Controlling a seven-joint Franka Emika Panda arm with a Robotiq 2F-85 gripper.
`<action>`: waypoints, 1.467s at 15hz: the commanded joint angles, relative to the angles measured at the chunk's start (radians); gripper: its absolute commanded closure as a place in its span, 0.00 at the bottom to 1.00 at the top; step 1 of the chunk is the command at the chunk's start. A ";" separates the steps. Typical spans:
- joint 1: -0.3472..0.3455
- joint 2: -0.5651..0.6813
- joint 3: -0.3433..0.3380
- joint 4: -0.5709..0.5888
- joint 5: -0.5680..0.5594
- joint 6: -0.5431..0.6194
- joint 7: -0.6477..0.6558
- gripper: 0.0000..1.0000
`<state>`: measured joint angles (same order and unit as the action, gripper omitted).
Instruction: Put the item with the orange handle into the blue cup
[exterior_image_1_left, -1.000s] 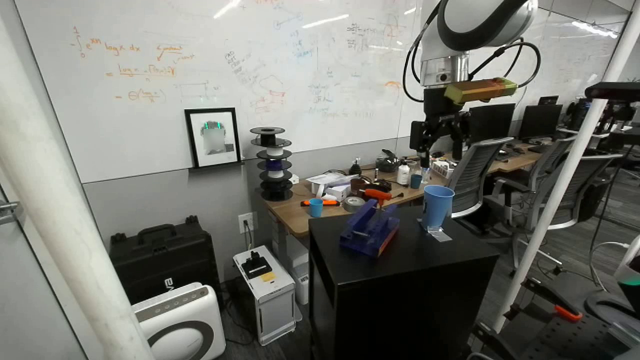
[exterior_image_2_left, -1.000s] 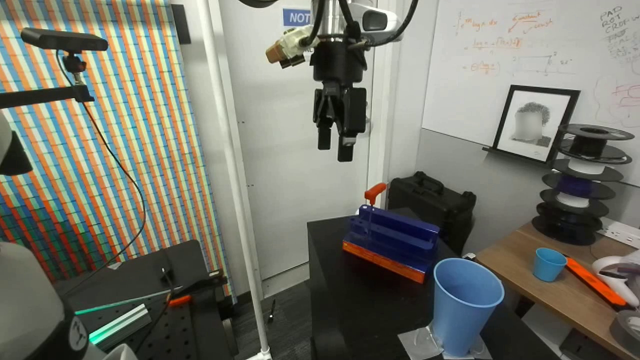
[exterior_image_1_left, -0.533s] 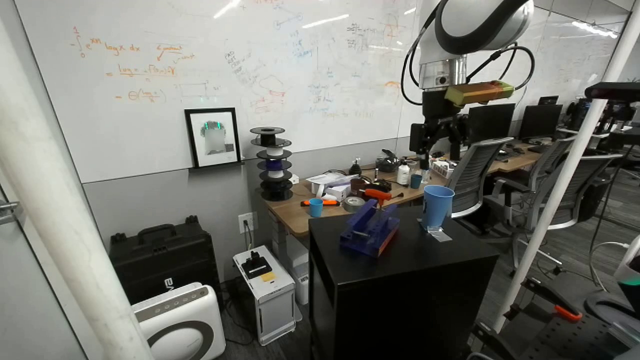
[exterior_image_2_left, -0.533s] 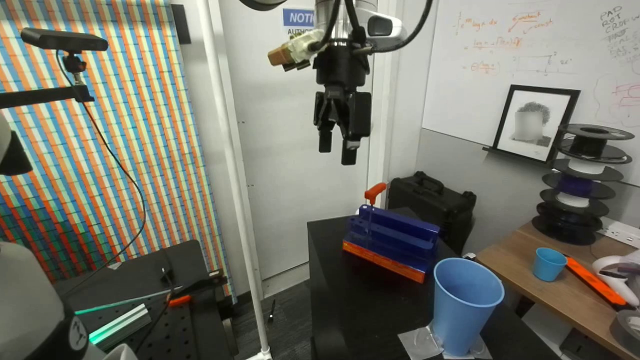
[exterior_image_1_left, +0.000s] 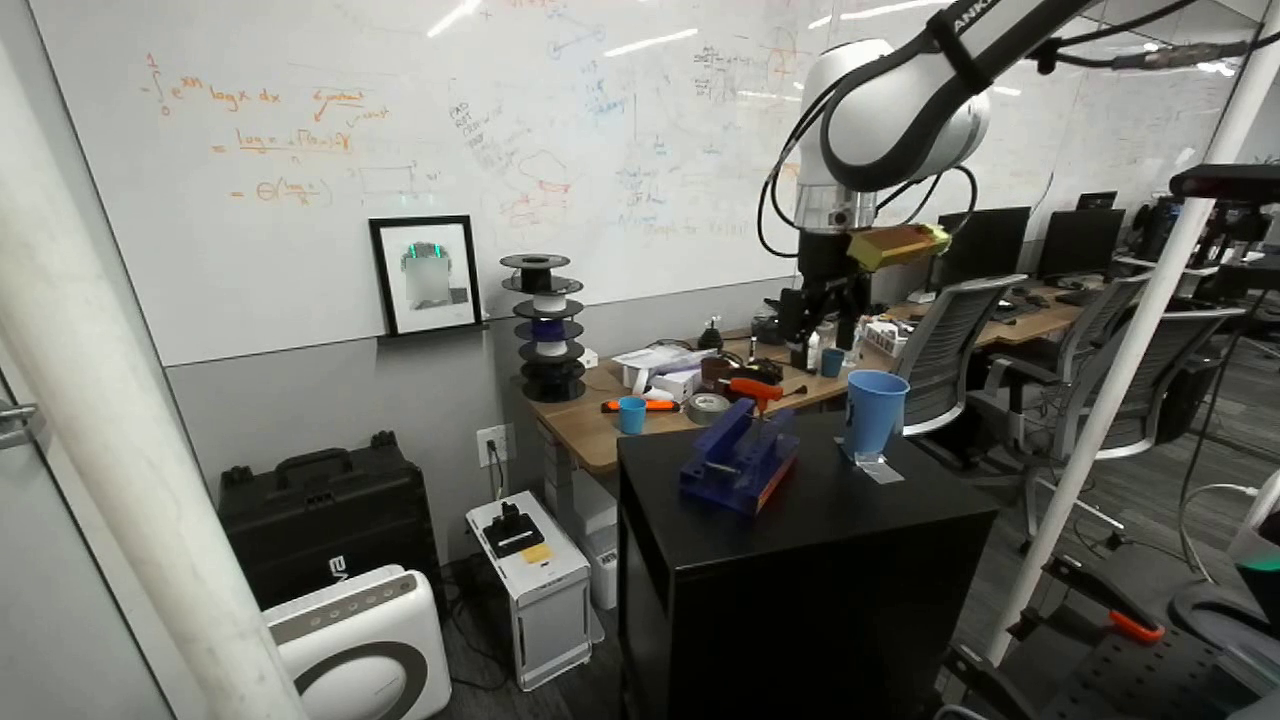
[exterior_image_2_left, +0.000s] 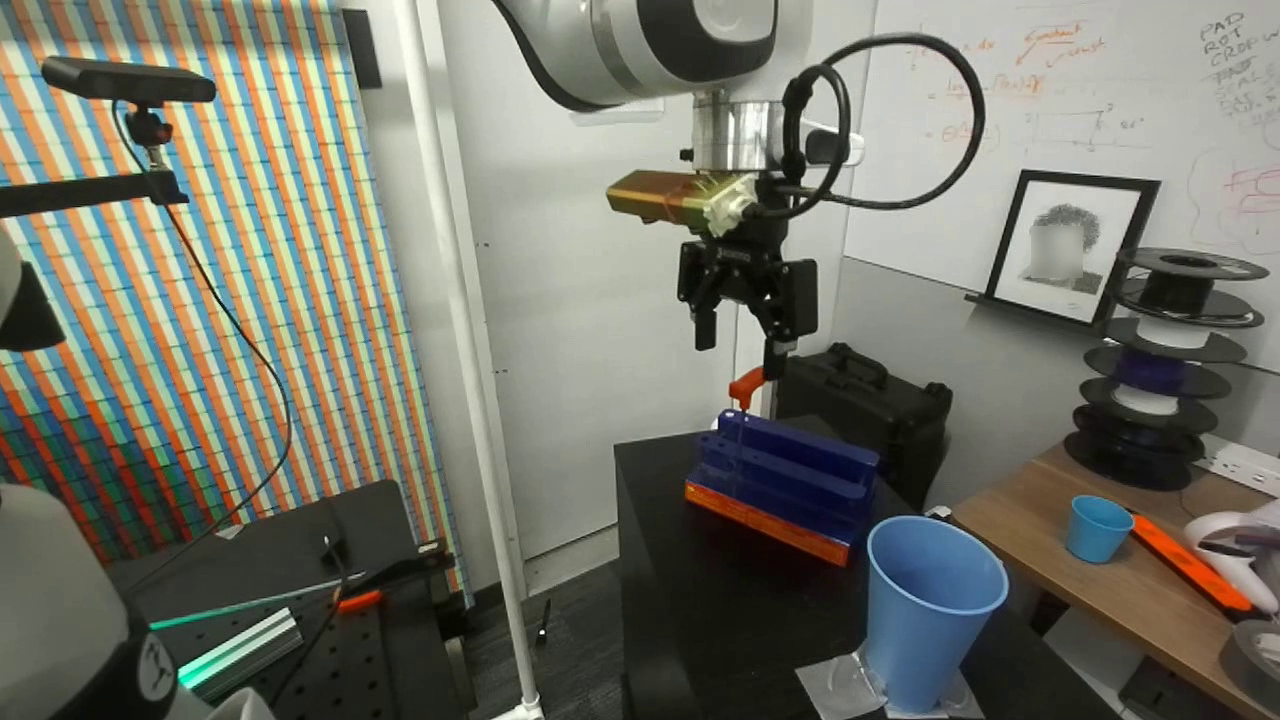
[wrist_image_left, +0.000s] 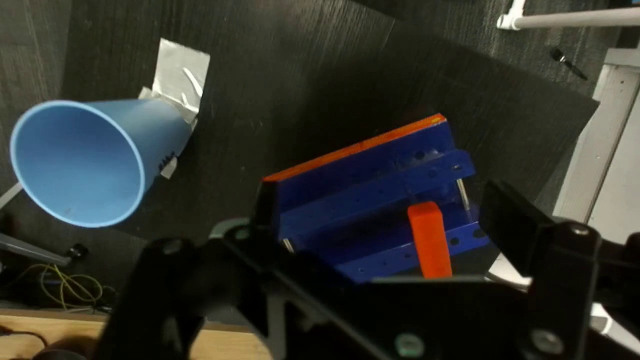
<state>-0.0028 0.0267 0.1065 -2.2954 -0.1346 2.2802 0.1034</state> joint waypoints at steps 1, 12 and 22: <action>0.032 0.117 -0.018 0.064 -0.043 0.115 -0.005 0.00; 0.051 0.249 -0.007 0.115 0.045 0.192 -0.096 0.67; 0.047 0.166 0.010 0.091 0.119 0.175 -0.201 0.87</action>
<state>0.0400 0.2537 0.1086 -2.1966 -0.0537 2.4735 -0.0469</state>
